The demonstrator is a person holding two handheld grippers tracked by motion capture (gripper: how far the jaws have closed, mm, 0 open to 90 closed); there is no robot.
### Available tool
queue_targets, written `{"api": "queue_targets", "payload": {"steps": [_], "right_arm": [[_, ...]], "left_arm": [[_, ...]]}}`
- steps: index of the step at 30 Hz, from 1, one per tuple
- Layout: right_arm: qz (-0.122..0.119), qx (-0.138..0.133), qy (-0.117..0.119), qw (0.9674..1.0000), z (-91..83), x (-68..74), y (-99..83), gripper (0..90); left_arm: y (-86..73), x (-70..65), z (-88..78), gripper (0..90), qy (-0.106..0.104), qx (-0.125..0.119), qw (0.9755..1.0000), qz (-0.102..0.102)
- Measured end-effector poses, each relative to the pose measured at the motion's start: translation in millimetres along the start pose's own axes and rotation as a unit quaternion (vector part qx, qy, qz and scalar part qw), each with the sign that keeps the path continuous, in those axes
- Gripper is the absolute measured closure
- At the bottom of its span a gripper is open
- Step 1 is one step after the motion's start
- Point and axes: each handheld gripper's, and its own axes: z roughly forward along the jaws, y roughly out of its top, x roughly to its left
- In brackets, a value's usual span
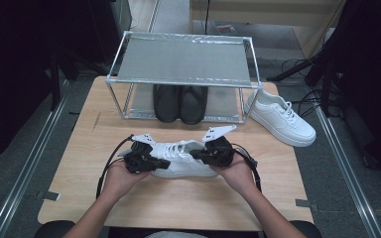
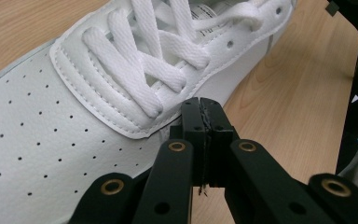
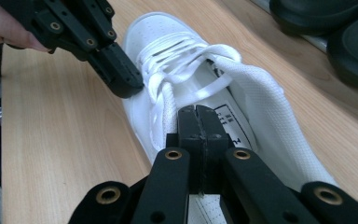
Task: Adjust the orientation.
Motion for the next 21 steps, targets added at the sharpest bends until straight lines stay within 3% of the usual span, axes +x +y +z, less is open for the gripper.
{"api": "queue_targets", "payload": {"steps": [8, 12, 21], "right_arm": [[-0.001, 0.002, 0.006, 1.0, 0.8, 10.3, -0.6, 90.0], [0.003, 0.016, 0.021, 0.9996, 2.6, 14.9, -2.6, 90.0], [-0.012, 0.026, 0.036, 0.9989, 13.9, 32.2, -6.0, 90.0]], "left_arm": [[5.2, 5.7, 1.2, 90.0, 0.005, 0.002, 1.0, 0.004], [8.7, 7.8, 2.7, 90.0, 0.006, 0.002, 1.0, 0.007], [15.6, 14.4, 6.8, 89.5, 0.004, -0.001, 1.0, 0.002]]}}
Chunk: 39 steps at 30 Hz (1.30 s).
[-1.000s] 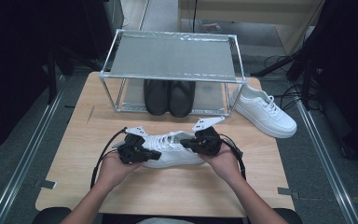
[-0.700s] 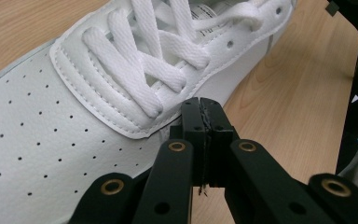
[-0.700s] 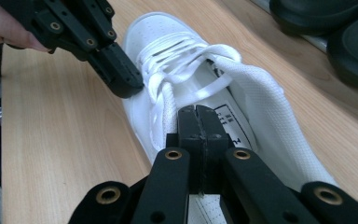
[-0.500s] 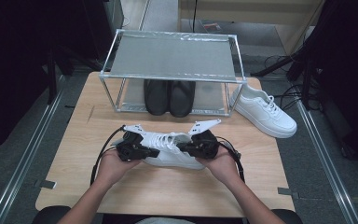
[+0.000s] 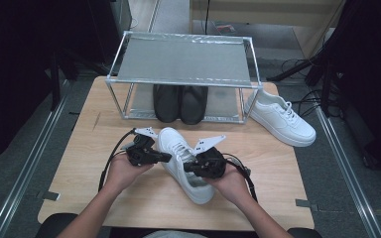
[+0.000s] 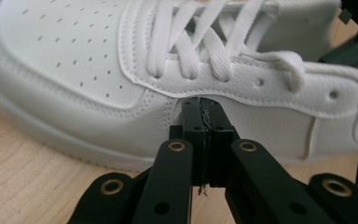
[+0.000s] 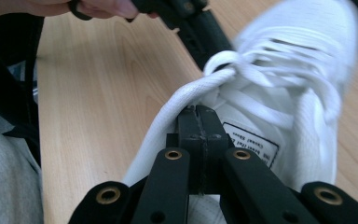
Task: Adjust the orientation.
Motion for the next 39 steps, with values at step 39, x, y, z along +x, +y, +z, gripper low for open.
{"api": "queue_targets", "payload": {"steps": [39], "right_arm": [[0.005, -0.051, 0.019, 0.9985, 18.7, 5.9, 11.8, 84.5]], "left_arm": [[9.4, 28.3, -21.4, 80.0, 0.024, -0.031, 0.9985, -0.038]]}}
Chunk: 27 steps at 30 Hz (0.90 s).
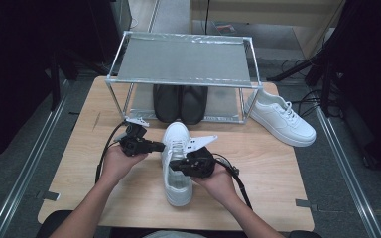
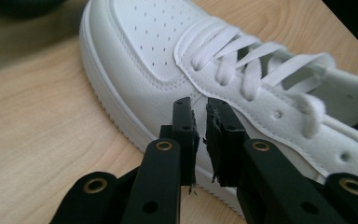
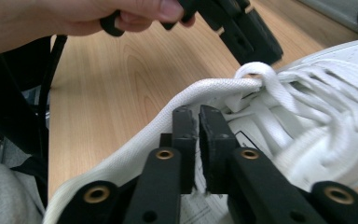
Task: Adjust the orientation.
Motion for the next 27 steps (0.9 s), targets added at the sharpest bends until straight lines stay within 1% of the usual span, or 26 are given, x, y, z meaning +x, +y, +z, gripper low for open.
{"api": "queue_targets", "payload": {"steps": [1, 2, 5, 7, 9, 11, 12, 14, 16, 18, 19, 21, 24, 27], "right_arm": [[0.001, -0.001, 0.0, 1.0, -3.0, 0.0, 0.1, 83.8], [0.004, -0.007, 0.005, 1.0, -6.4, -0.7, 0.3, 82.9], [0.018, -0.023, 0.013, 0.9995, -18.0, -3.6, 0.9, 80.9], [0.018, -0.028, 0.008, 0.9994, -25.3, -6.4, 1.0, 80.1], [0.022, -0.034, 0.018, 0.999, -31.8, -10.6, 0.5, 79.3], [0.027, -0.041, 0.025, 0.9985, -37.0, -12.8, 0.3, 74.3], [0.026, -0.041, 0.026, 0.9985, -38.6, -13.8, 0.3, 73.9], [0.022, -0.037, 0.022, 0.9988, -43.0, -15.4, -0.6, 73.5], [0.027, -0.032, 0.012, 0.999, -48.3, -19.1, -2.5, 72.8], [0.031, -0.032, 0.003, 0.999, -53.1, -24.2, -4.3, 71.6], [0.036, -0.032, -0.001, 0.9989, -55.1, -25.8, -5.0, 71.3], [0.037, -0.034, -0.014, 0.9987, -60.1, -31.2, -6.8, 69.3], [0.043, -0.041, -0.039, 0.9975, -70.2, -39.2, -9.6, 65.5], [0.05, -0.049, -0.053, 0.9961, -79.2, -44.1, -12.0, 64.4]], "left_arm": [[0.5, 0.3, -3.1, 79.2, -0.004, -0.004, 1.0, 0.001], [0.7, 0.6, -5.2, 78.0, -0.007, -0.006, 1.0, 0.002], [-0.3, 0.7, -12.2, 75.4, -0.008, -0.014, 0.9999, 0.004], [-1.0, 0.8, -15.4, 73.2, -0.009, -0.016, 0.9998, 0.006], [-1.2, 0.8, -17.5, 71.6, -0.007, -0.017, 0.9998, 0.005], [-1.0, 1.5, -19.8, 71.6, -0.007, -0.019, 0.9998, 0.007], [-0.7, 2.5, -21.4, 71.3, -0.008, -0.022, 0.9997, 0.007], [-1.0, 4.4, -24.8, 69.9, -0.009, -0.029, 0.9995, 0.007], [-1.6, 4.7, -27.0, 66.9, -0.008, -0.033, 0.9994, 0.008], [-2.1, 4.5, -28.7, 64.4, -0.004, -0.039, 0.9992, 0.007], [-2.4, 4.3, -30.4, 64.4, -0.001, -0.042, 0.9991, 0.008], [-2.6, 4.2, -32.4, 64.4, -0.003, -0.045, 0.999, 0.008], [-3.4, 3.6, -34.3, 62.2, -0.004, -0.047, 0.9989, 0.01], [-4.8, 3.2, -35.5, 60.1, -0.001, -0.045, 0.9989, 0.012]]}}
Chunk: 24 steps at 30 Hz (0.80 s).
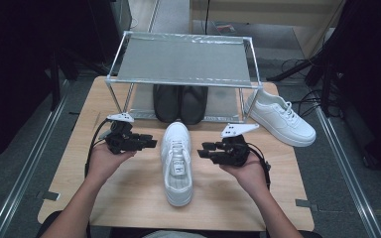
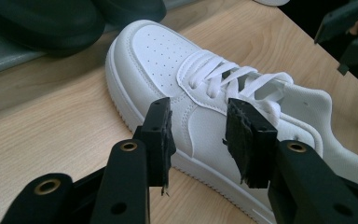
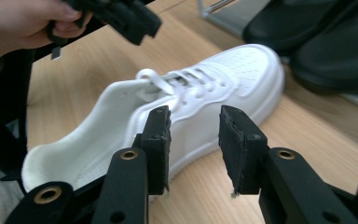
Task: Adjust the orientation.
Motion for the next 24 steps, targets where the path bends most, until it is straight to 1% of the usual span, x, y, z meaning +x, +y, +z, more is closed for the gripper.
{"api": "queue_targets", "payload": {"steps": [3, 5, 6, 7, 9, 14, 20, 24], "right_arm": [[0.008, -0.007, -0.012, 0.9999, -8.3, -8.6, -1.2, 63.2], [0.016, -0.009, -0.021, 0.9996, -14.3, -16.3, -1.9, 62.6], [0.018, -0.012, -0.024, 0.9995, -16.5, -18.6, -2.1, 62.5], [0.023, -0.016, -0.026, 0.9993, -19.2, -21.2, -1.9, 62.2], [0.024, -0.024, -0.033, 0.9989, -26.3, -26.3, -1.1, 62.3], [0.033, -0.036, -0.049, 0.9976, -38.3, -36.6, -0.6, 62.2], [0.046, -0.036, -0.069, 0.9959, -47.3, -51.7, -3.8, 62.2], [0.056, -0.032, -0.081, 0.9946, -50.0, -59.7, -6.2, 62.3]], "left_arm": [[-1.3, 0.2, -1.9, 57.6, -0.003, -0.001, 1.0, -0.001], [-2.8, 0.2, -2.5, 55.6, 0.0, -0.002, 1.0, 0.003], [-3.7, -0.2, -2.8, 54.8, -0.001, -0.001, 1.0, 0.0], [-4.6, 0.2, -3.1, 54.6, -0.002, -0.001, 1.0, 0.003], [-6.2, 0.1, -3.0, 53.0, 0.003, -0.002, 1.0, 0.002], [-9.2, 1.1, -2.5, 52.0, 0.007, 0.005, 1.0, 0.003], [-11.7, 0.0, -3.3, 51.2, 0.009, 0.003, 0.9999, 0.006], [-12.5, 0.0, -1.6, 50.5, 0.009, 0.008, 0.9999, 0.006]]}}
